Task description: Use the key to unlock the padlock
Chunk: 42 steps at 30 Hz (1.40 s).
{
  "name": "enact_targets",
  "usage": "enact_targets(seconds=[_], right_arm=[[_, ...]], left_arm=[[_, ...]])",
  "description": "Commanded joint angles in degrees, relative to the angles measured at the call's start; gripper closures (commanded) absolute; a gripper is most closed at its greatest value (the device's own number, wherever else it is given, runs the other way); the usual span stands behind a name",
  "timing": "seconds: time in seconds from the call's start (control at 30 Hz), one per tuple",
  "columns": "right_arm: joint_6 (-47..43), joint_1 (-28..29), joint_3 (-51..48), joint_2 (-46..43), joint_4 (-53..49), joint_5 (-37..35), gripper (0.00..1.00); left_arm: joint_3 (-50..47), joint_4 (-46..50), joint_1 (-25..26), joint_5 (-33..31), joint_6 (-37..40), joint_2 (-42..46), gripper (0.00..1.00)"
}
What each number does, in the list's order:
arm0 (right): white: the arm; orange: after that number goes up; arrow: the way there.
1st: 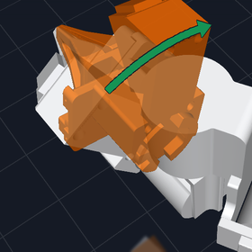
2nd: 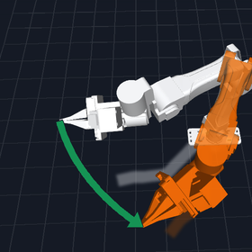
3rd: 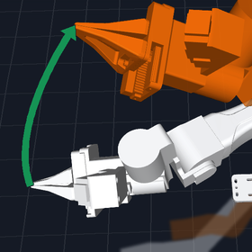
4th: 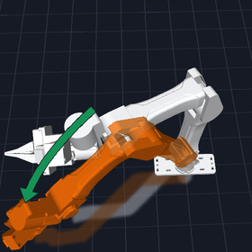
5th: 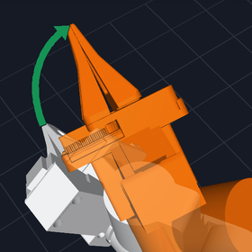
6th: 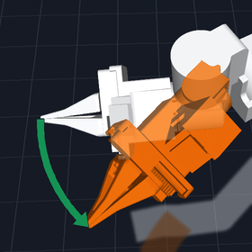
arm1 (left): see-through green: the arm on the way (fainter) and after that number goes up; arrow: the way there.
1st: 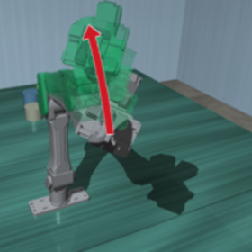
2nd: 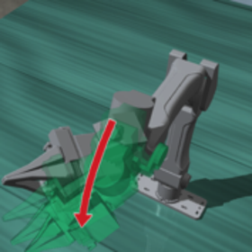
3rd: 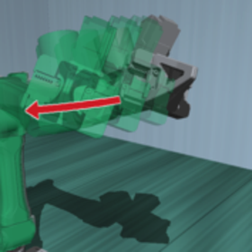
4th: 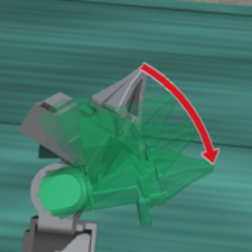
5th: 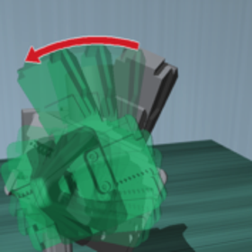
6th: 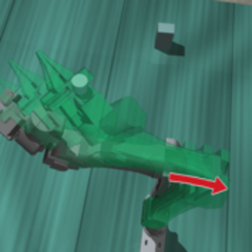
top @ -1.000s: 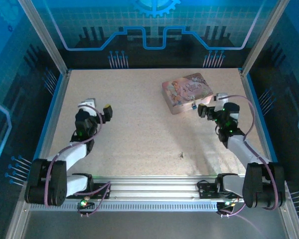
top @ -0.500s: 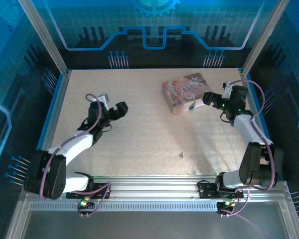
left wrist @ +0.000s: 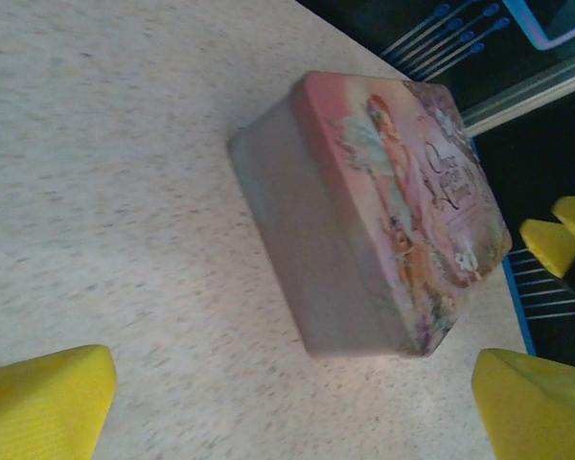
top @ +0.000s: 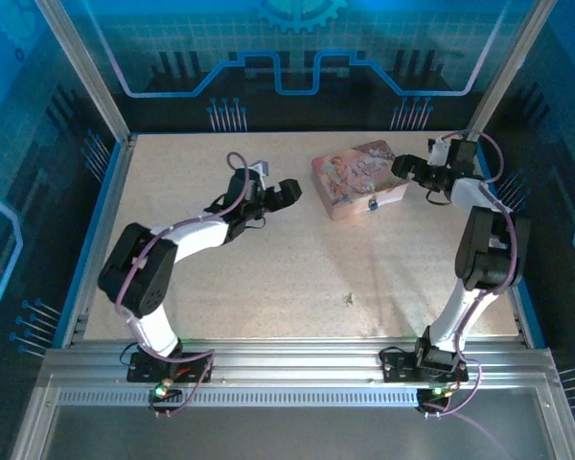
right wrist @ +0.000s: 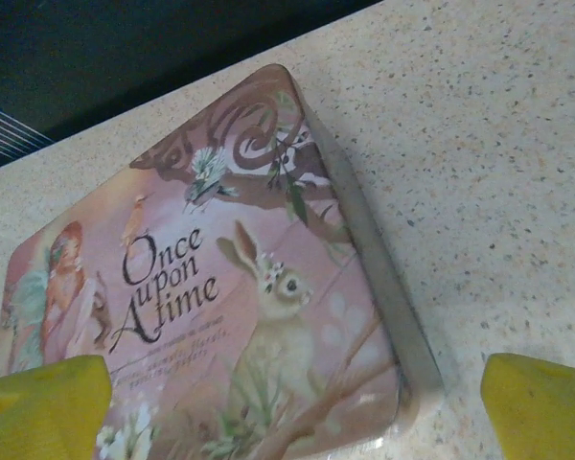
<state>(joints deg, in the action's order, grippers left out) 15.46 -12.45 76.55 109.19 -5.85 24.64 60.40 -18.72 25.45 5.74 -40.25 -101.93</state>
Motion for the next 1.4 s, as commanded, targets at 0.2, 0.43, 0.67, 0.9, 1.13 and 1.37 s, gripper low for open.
enact_targets(seconds=[0.2, 0.43, 0.67, 0.9, 1.13, 1.37], right_arm=[[-3.5, -0.5, 11.1, 9.8, -7.4, 6.5, 0.01], [-6.9, 1.1, 15.6, 13.4, -12.3, 9.9, 0.07], [-9.7, 2.4, 15.8, 12.8, -15.1, 11.6, 0.13], [-9.4, 4.3, 11.9, 10.6, -13.6, 12.9, 0.16], [-7.1, 7.3, 6.6, 7.5, -10.0, 13.6, 0.16], [-5.1, 11.0, 0.2, 3.0, -6.3, 13.3, 0.16]], left_arm=[[12.7, -0.8, 3.5, 6.0, -3.1, -11.8, 0.05], [17.0, -2.2, 4.6, 8.0, -5.1, -17.5, 0.06], [19.5, -0.9, 4.6, 9.2, -4.9, -19.9, 0.07], [21.7, 0.6, 4.6, 10.0, -4.1, -21.5, 0.07], [19.0, -0.3, 4.6, 10.1, -3.9, -19.6, 0.07], [11.4, -1.4, 4.5, 9.4, -1.8, -12.9, 0.06]])
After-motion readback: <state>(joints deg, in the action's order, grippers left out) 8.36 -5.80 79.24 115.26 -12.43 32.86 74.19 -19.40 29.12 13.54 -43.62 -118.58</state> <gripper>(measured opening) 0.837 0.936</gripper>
